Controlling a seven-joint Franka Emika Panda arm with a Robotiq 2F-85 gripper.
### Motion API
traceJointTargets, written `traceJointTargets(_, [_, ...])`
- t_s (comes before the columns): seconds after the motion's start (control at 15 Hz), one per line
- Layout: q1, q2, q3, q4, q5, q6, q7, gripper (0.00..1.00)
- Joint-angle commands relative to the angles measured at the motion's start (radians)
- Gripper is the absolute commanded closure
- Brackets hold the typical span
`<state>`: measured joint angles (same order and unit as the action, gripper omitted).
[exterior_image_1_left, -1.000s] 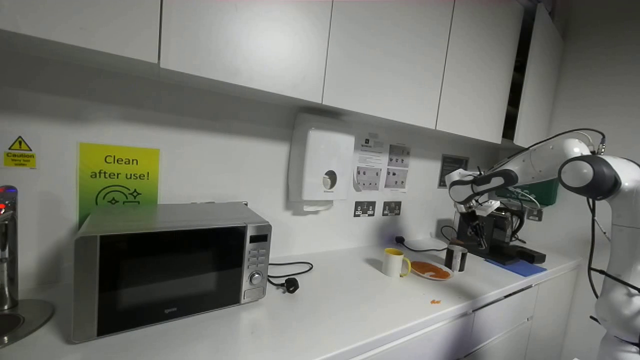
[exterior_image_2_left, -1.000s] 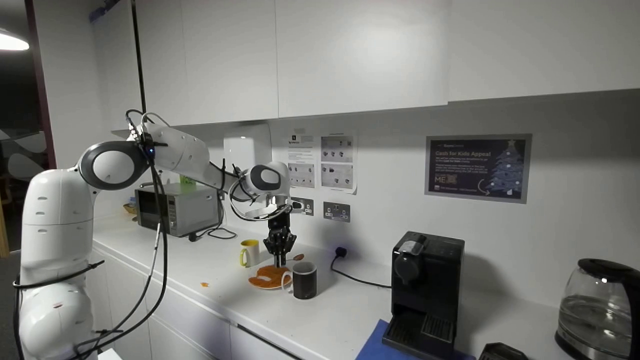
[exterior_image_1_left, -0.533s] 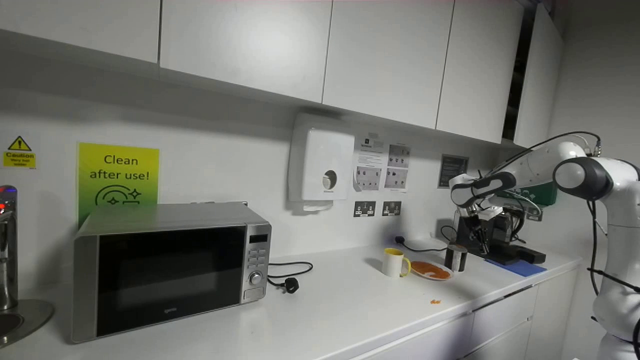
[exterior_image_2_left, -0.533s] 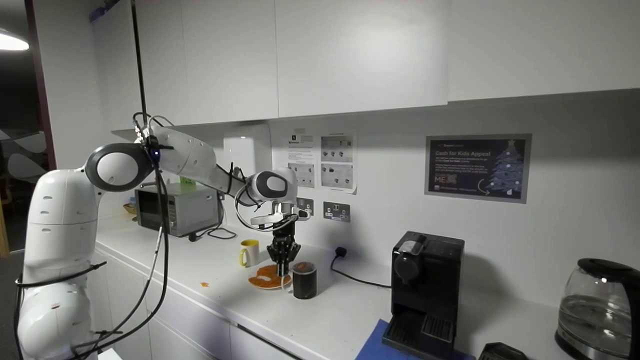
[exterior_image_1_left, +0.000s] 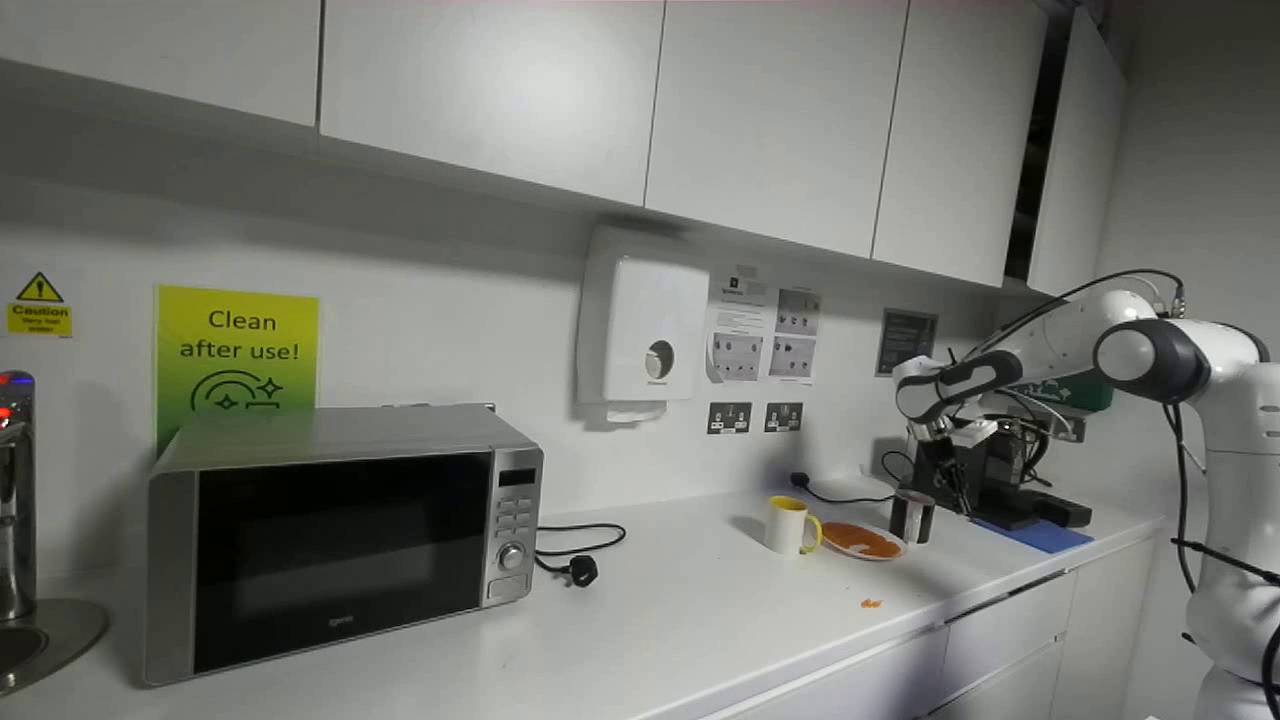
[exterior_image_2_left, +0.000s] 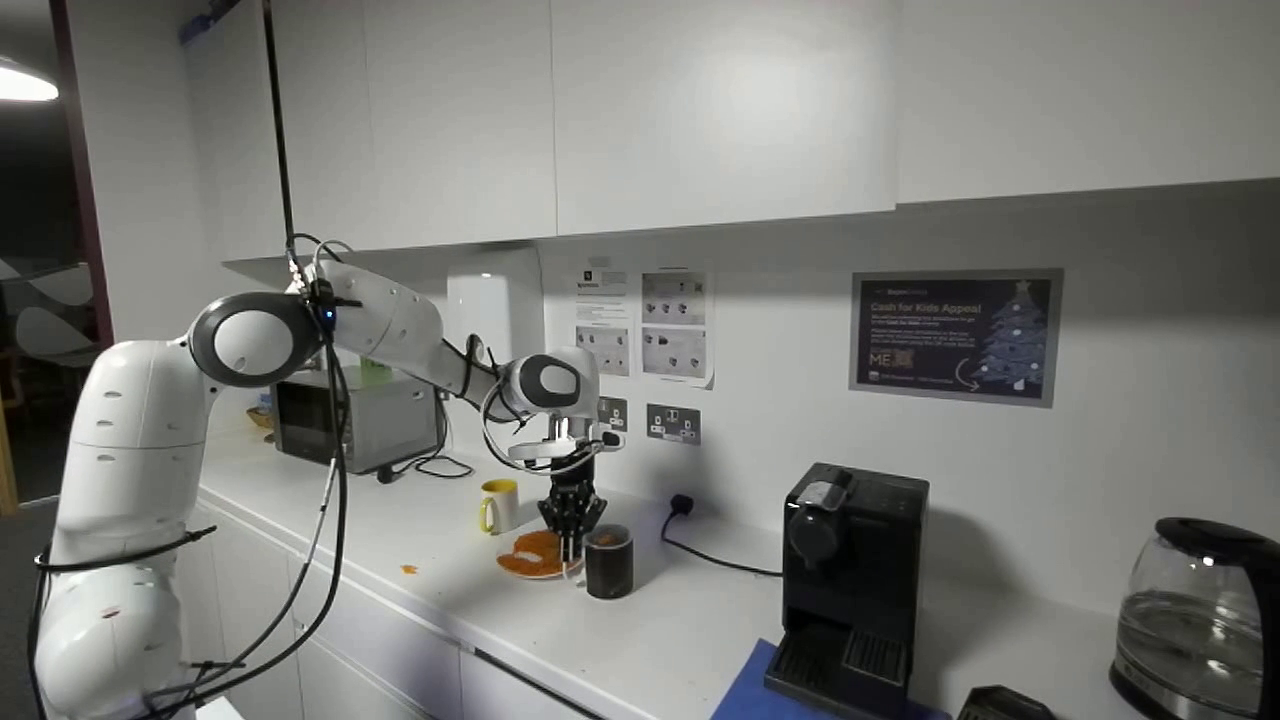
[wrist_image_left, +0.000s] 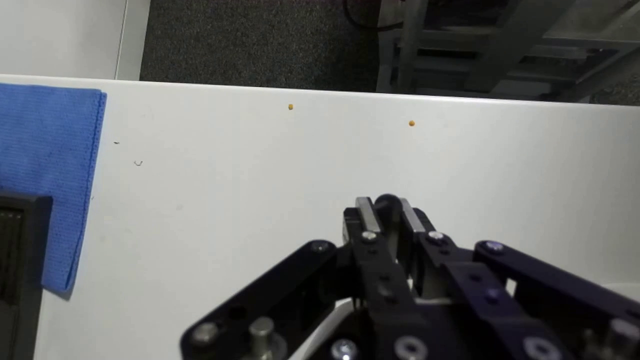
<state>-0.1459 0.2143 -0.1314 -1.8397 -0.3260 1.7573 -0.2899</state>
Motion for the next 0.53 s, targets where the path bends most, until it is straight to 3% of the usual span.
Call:
traceJointTargets(0.0, [-0.012, 0.003, 0.005, 0.011, 0.017, 0.020, -0.040, 0.97])
traceJointTargets(0.47, [-0.024, -0.003, 0.004, 0.020, 0.085, 0.023, -0.048, 0.97])
